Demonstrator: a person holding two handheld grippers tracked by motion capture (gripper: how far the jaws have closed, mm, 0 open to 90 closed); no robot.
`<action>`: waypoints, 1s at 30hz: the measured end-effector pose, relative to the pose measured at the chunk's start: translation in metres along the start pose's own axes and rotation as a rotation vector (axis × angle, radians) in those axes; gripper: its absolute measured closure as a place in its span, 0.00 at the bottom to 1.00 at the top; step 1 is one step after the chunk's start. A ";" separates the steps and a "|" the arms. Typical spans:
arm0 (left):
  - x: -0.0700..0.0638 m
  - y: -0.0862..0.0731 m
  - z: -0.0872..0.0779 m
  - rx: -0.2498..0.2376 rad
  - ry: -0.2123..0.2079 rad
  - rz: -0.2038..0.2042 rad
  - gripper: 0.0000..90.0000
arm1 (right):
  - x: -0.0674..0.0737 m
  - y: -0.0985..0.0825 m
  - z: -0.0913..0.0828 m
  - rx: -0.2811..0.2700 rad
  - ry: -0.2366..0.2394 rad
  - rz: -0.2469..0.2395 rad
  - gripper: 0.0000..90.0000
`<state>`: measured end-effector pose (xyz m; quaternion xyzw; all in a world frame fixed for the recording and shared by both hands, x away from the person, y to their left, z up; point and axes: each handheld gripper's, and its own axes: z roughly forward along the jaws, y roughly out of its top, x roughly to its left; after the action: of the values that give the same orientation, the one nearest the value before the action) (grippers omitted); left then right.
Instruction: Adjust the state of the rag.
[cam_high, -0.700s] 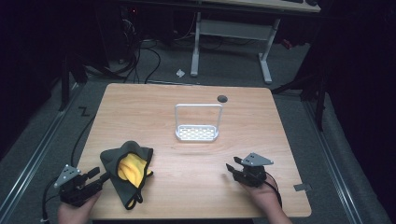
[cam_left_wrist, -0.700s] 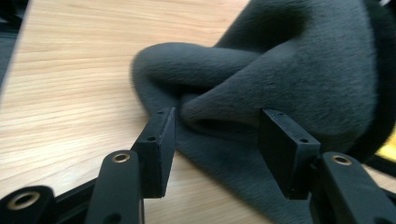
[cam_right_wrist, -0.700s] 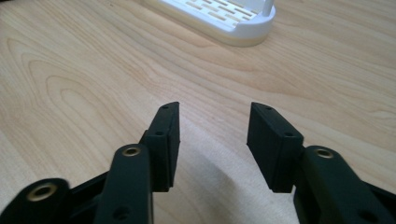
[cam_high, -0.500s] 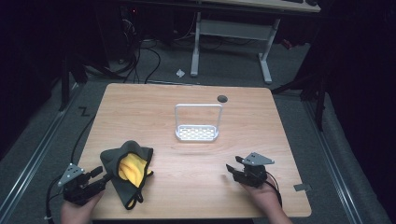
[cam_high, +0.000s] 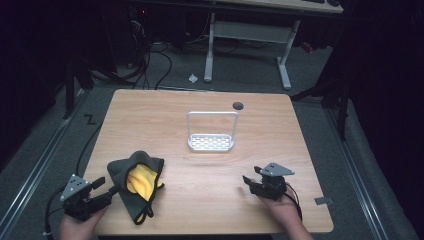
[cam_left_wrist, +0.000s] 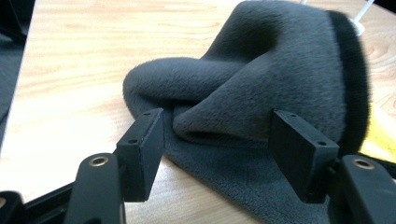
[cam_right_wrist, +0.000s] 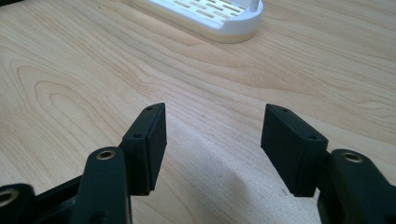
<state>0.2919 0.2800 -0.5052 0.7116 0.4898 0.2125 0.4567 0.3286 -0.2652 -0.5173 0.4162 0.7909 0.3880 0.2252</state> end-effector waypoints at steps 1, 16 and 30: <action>-0.005 0.003 -0.002 -0.005 -0.005 0.011 0.39 | 0.001 0.000 0.000 0.009 0.002 0.007 0.43; -0.027 0.021 0.007 -0.024 -0.075 -0.014 0.26 | 0.008 0.003 0.000 0.017 -0.016 -0.033 0.45; -0.007 0.000 0.044 0.145 -0.045 -0.105 0.87 | 0.009 0.002 0.002 0.026 -0.005 -0.034 0.51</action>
<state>0.3218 0.2541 -0.5255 0.7207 0.5303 0.1363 0.4252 0.3254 -0.2561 -0.5175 0.4063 0.8024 0.3728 0.2283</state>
